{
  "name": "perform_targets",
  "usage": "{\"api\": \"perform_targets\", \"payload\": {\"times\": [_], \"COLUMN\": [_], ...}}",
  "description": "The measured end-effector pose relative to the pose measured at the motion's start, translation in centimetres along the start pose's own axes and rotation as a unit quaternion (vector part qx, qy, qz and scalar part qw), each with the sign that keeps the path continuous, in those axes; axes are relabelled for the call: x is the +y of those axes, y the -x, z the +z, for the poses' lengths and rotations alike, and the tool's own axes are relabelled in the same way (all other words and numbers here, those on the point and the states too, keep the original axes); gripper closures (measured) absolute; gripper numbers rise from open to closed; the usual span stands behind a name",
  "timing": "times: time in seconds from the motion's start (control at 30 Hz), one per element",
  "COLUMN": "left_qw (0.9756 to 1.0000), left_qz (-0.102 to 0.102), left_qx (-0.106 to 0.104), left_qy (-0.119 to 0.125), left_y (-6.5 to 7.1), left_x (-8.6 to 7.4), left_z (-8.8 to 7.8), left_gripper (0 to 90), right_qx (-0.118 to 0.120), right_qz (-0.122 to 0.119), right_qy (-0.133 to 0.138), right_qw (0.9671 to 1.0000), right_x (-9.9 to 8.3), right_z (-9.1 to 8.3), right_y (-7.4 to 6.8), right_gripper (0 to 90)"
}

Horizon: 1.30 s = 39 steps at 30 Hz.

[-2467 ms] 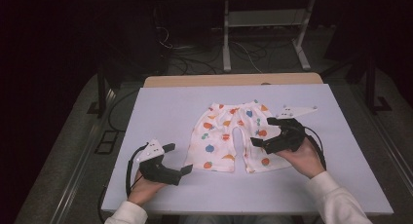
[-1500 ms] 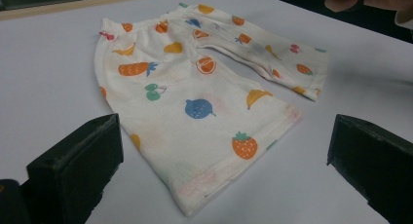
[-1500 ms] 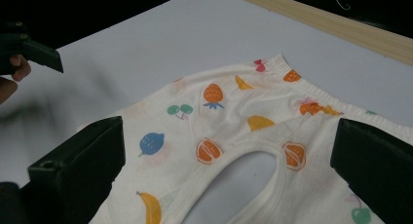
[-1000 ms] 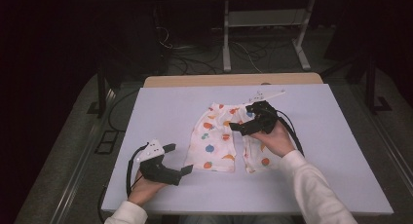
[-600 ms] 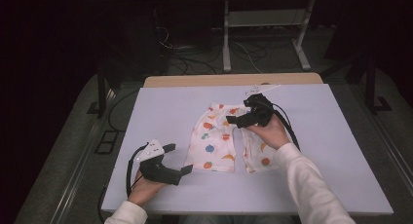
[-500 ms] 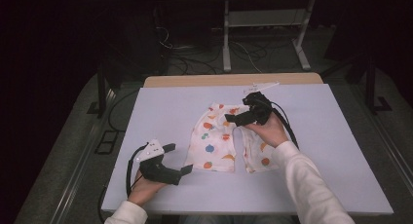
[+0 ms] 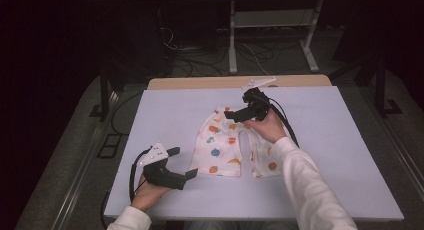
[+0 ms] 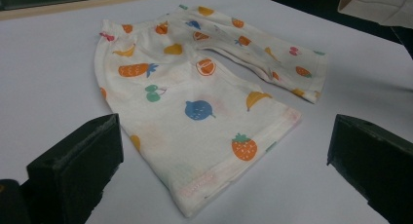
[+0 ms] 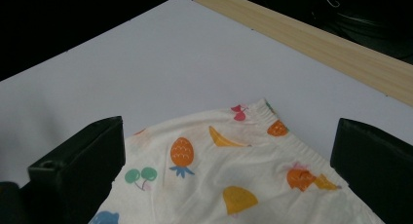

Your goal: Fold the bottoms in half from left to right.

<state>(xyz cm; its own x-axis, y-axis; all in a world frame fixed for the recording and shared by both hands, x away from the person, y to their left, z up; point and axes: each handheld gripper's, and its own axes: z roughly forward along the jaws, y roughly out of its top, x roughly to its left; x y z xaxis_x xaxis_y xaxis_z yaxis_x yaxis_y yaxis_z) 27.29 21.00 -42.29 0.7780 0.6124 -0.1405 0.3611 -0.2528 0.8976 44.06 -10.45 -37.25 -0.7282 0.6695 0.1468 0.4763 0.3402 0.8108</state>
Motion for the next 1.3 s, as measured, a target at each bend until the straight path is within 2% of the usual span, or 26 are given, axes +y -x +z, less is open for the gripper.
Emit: {"api": "perform_targets", "payload": {"times": [0.47,0.73,1.3], "left_qw": [1.0000,1.0000,0.9999], "left_qz": [-0.003,-0.002,-0.005], "left_qx": [-0.004,-0.006,-0.007], "left_qy": [0.005,0.006,0.008], "left_y": [-0.1,0.0,0.1], "left_x": [0.0,0.1,0.1], "left_z": [0.0,0.0,-0.1], "left_gripper": [0.0,0.0,0.0], "right_qx": [0.009,0.005,-0.002], "right_qz": [0.004,0.005,0.008], "right_qy": [-0.001,-0.006,-0.019], "right_qw": [1.0000,1.0000,0.9998], "right_x": [0.8,1.0,2.2], "right_z": [3.8,5.9,9.3], "right_y": [-0.1,0.2,0.4], "right_gripper": [0.0,0.0,0.0]}}
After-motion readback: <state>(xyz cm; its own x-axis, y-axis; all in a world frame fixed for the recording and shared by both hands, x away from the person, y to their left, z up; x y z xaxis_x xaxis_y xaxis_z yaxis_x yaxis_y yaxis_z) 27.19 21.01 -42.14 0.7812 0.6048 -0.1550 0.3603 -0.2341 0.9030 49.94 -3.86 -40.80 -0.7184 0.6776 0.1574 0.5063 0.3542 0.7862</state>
